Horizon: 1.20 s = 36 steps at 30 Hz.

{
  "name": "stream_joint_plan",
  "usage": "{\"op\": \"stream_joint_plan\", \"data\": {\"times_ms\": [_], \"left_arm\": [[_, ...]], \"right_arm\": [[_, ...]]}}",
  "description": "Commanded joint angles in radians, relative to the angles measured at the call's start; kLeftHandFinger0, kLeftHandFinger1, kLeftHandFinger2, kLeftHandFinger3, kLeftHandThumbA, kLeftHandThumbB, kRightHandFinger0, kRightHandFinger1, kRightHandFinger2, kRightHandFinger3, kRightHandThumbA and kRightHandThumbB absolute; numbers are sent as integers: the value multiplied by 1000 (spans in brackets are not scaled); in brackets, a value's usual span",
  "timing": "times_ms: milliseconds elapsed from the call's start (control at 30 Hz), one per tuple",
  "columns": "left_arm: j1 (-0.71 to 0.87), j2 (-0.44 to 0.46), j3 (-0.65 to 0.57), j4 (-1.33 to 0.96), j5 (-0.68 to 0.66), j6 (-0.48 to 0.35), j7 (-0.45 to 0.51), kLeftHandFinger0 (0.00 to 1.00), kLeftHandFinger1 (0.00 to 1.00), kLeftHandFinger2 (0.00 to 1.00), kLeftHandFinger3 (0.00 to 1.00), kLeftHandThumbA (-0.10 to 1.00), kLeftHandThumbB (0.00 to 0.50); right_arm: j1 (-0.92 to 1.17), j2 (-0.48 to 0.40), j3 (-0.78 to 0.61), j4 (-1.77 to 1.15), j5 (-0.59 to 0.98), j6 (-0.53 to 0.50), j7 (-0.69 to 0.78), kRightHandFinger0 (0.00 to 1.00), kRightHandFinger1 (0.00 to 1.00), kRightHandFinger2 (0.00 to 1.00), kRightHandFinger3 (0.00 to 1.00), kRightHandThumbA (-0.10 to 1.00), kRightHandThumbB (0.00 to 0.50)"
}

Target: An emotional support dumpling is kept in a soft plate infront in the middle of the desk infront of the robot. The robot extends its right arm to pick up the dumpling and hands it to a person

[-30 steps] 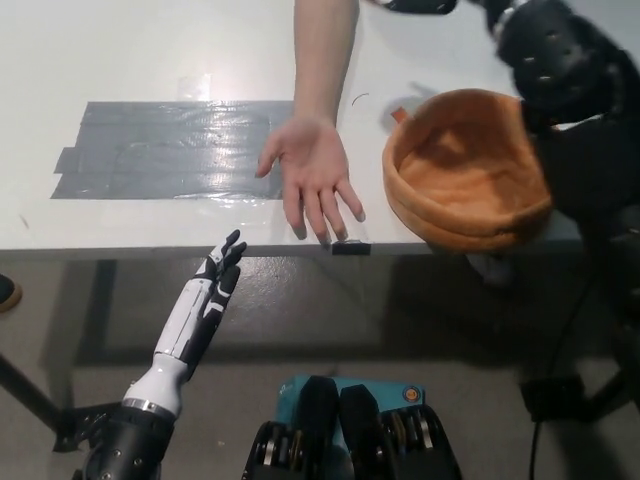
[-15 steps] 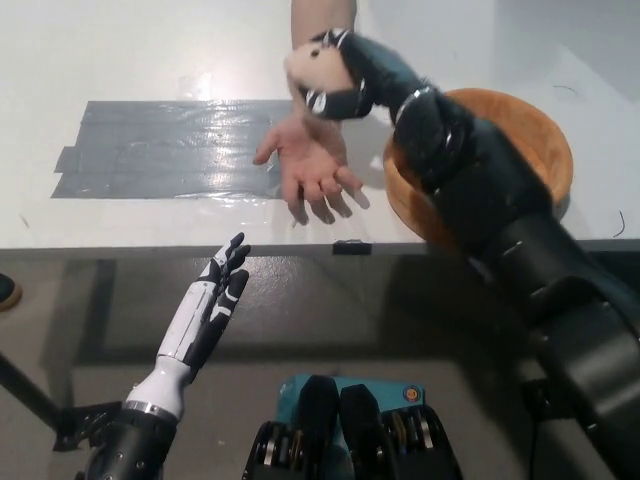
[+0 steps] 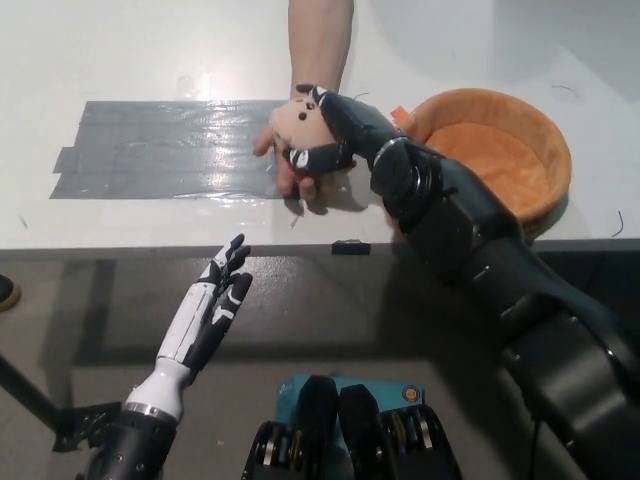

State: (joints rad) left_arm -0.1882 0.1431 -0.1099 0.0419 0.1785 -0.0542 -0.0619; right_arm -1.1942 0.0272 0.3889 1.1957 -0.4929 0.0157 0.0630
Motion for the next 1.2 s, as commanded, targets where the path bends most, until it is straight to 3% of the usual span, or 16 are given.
{"op": "stream_joint_plan", "data": {"times_ms": [0,233,400,533,667,767,933,1000,1167], "left_arm": [[-4,8,-5,-31,15,-10,-6,1000,1000,1000,1000,962,8],[5,1,-4,-31,21,-11,0,1000,1000,1000,1000,962,8],[27,-3,0,-43,11,-14,0,1000,1000,1000,1000,934,5],[45,4,0,-59,23,1,0,1000,1000,1000,1000,899,7],[34,3,4,-56,18,7,-1,1000,1000,1000,1000,835,0],[41,5,4,-62,14,17,-7,1000,1000,1000,1000,821,0],[43,5,7,-55,5,5,-7,1000,1000,1000,1000,807,0],[24,7,11,-48,-4,1,-10,1000,1000,1000,1000,778,0],[-42,12,18,-22,-1,3,-8,1000,1000,1000,1000,771,0]], "right_arm": [[-45,-21,15,-38,1,37,77,1000,1000,1000,1000,877,500],[-40,-56,-31,-131,35,2,18,1000,1000,1000,1000,995,500],[4,-66,-83,-283,59,-13,-12,1000,1000,1000,1000,997,500],[34,-85,-138,-520,69,43,-9,1000,1000,1000,1000,1000,474],[29,-121,-167,-695,72,76,36,1000,1000,1000,1000,1000,489],[41,-138,-208,-831,130,87,83,1000,1000,1000,1000,997,449],[97,-156,-223,-1046,134,132,114,1000,1000,1000,1000,1000,497],[150,-172,-235,-1221,163,163,146,1000,1000,1000,1000,991,430],[277,-195,-243,-1561,165,242,185,1000,1000,1000,1000,1000,429]]}}
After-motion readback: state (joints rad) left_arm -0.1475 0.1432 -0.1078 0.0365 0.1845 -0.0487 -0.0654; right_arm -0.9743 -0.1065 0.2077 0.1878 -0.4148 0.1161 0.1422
